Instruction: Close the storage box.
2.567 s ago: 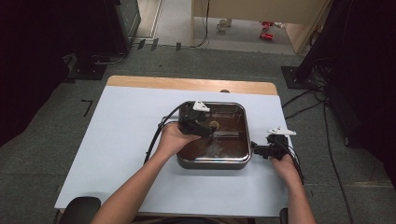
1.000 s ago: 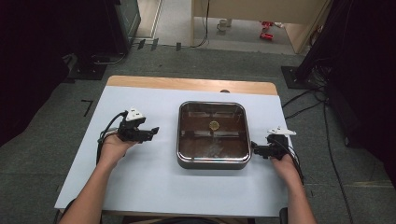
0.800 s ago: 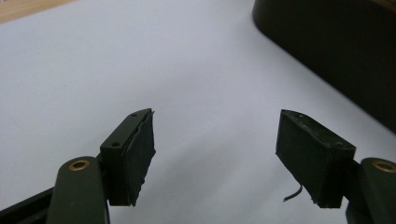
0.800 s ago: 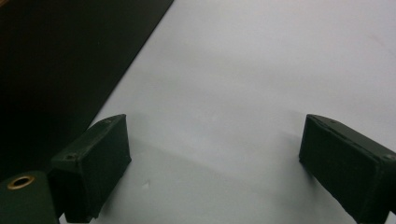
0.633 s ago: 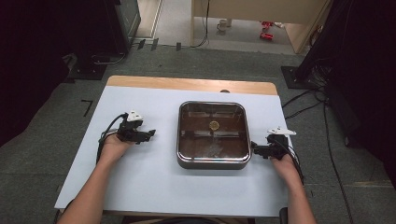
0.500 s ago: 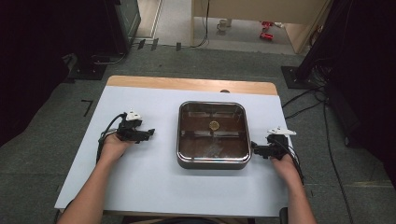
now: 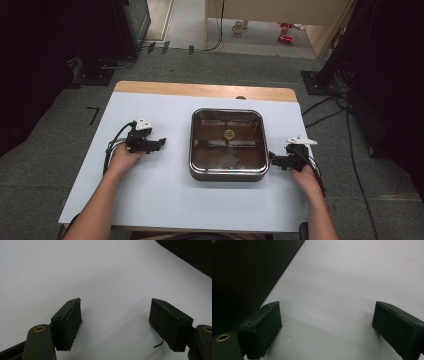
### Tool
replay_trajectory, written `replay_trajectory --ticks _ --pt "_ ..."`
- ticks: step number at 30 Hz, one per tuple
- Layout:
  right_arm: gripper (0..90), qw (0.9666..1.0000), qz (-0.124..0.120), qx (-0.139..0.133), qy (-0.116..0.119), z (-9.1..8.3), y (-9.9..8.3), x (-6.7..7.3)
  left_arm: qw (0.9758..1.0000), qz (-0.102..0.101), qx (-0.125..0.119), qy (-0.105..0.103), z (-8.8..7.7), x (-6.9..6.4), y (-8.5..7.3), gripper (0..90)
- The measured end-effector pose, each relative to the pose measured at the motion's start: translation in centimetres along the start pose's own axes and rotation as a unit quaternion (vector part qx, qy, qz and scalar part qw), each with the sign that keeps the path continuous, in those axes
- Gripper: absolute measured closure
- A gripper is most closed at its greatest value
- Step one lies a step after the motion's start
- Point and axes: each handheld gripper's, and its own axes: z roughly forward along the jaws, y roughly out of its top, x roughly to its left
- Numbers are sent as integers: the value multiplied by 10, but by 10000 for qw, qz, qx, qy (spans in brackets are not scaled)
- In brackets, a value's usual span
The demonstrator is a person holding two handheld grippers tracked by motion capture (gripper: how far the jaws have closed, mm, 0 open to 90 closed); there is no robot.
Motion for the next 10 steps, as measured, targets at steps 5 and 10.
replay_trajectory --ticks 5,10 --pt "81 10000 2 -1 1 0 0 0 10000 -5 -1 4 0 0 0 259" --pt "81 10000 1 0 1 0 0 0 10000 -9 5 14 0 0 0 259"
